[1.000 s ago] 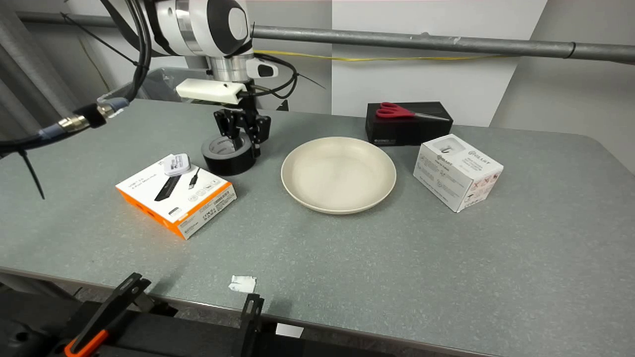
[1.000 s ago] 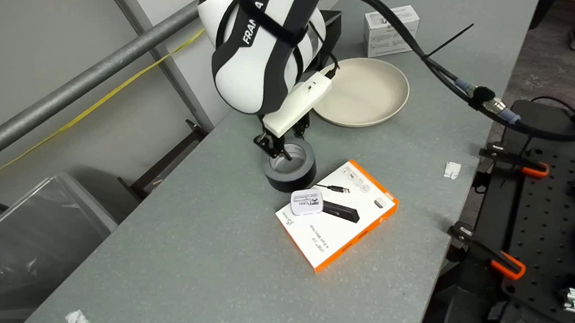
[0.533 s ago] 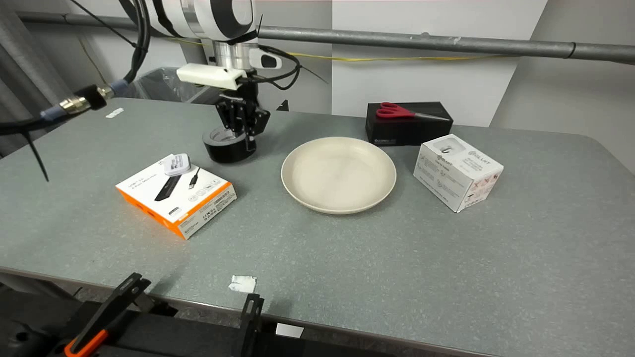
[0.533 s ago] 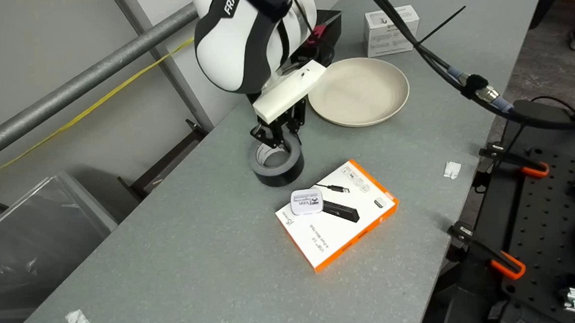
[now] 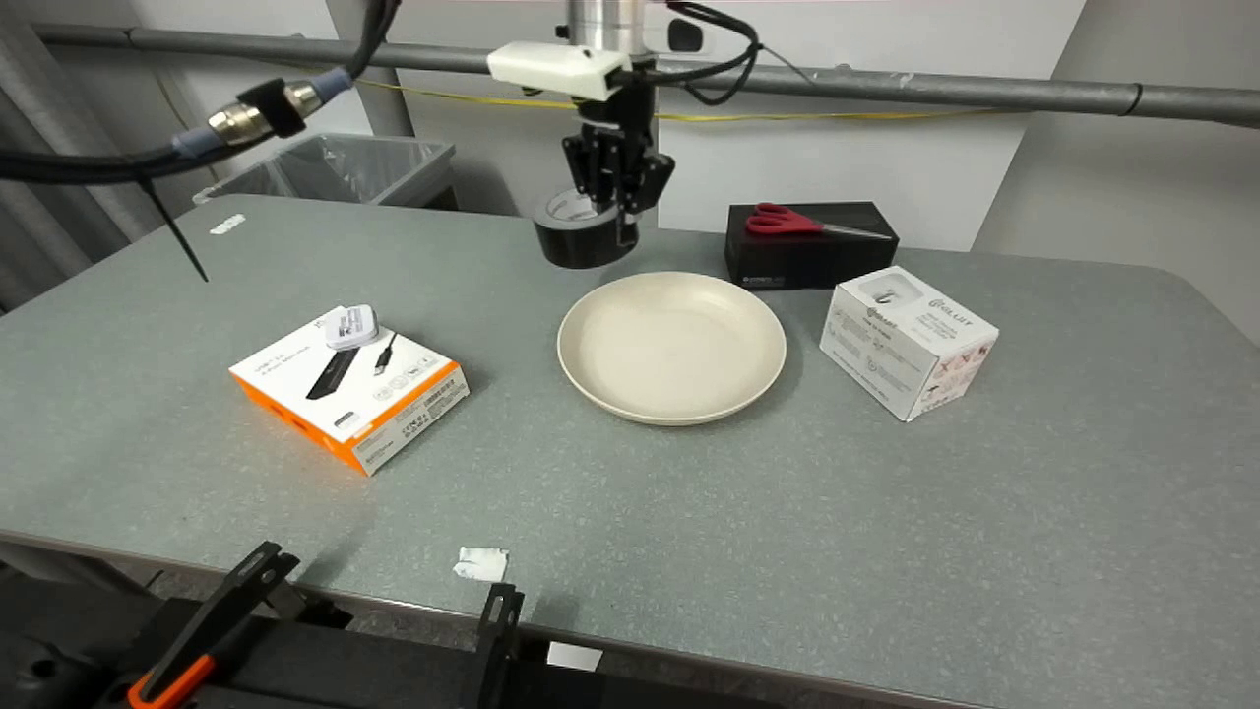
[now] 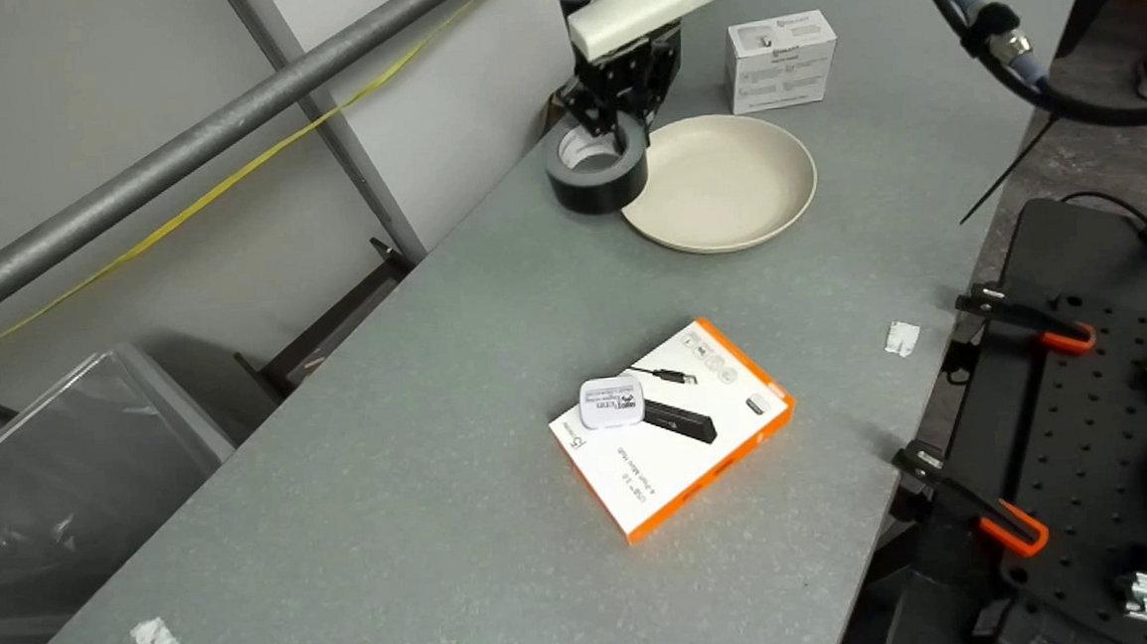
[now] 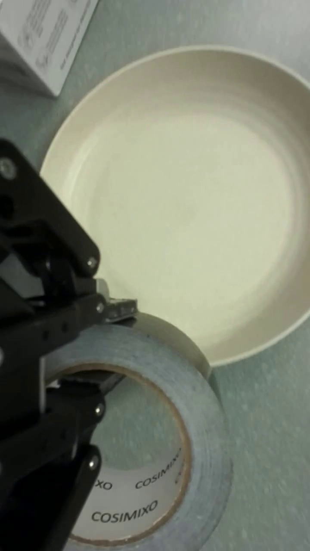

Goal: Put the black tape on the plate

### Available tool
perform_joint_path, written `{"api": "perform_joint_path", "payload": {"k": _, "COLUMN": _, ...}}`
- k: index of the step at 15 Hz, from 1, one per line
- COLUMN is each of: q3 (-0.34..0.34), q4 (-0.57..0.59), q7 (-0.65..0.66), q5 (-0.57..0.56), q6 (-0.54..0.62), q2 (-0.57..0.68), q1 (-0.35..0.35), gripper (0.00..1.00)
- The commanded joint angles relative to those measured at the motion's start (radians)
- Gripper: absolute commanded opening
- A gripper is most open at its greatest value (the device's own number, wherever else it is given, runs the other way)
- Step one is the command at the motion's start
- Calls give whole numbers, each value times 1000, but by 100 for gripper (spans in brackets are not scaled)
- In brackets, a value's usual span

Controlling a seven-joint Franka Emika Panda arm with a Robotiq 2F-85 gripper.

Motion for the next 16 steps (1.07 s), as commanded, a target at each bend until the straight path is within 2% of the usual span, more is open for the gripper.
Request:
{"api": "perform_joint_path", "payload": {"k": 1, "q3": -35, "q4": -39, "q7": -24, "q5": -1, "q6": -24, "q2": -16, "q1": -49, "gripper": 1}}
{"api": "perform_joint_path", "payload": {"k": 7, "q3": -63, "q4": -37, "q7": -11, "q5": -10, "q6": -35, "q2": 79, "q1": -78, "gripper": 1}}
{"api": "perform_joint_path", "payload": {"k": 11, "q3": -77, "q4": -21, "q7": 3, "q5": -15, "q6": -40, "q2": 139, "q1": -73, "gripper": 1}}
{"api": "perform_joint_path", "payload": {"k": 12, "q3": -80, "q4": -21, "q7": 3, "q5": -17, "q6": -43, "q2": 134, "q1": -72, "gripper": 4}}
{"api": "perform_joint_path", "payload": {"k": 13, "q3": -81, "q4": -25, "q7": -1, "q5": -20, "q6": -51, "q2": 125, "q1": -73, "gripper": 29}}
{"api": "perform_joint_path", "payload": {"k": 14, "q3": -84, "q4": -32, "q7": 0, "q5": -22, "q6": -47, "q2": 118, "q1": -72, "gripper": 29}}
{"api": "perform_joint_path", "payload": {"k": 15, "q3": -89, "q4": -39, "q7": -1, "q5": -30, "q6": -47, "q2": 109, "q1": -71, "gripper": 36}}
{"api": "perform_joint_path", "payload": {"k": 16, "q3": -92, "q4": -42, "q7": -4, "q5": -32, "q6": -48, "q2": 105, "q1": -73, "gripper": 47}}
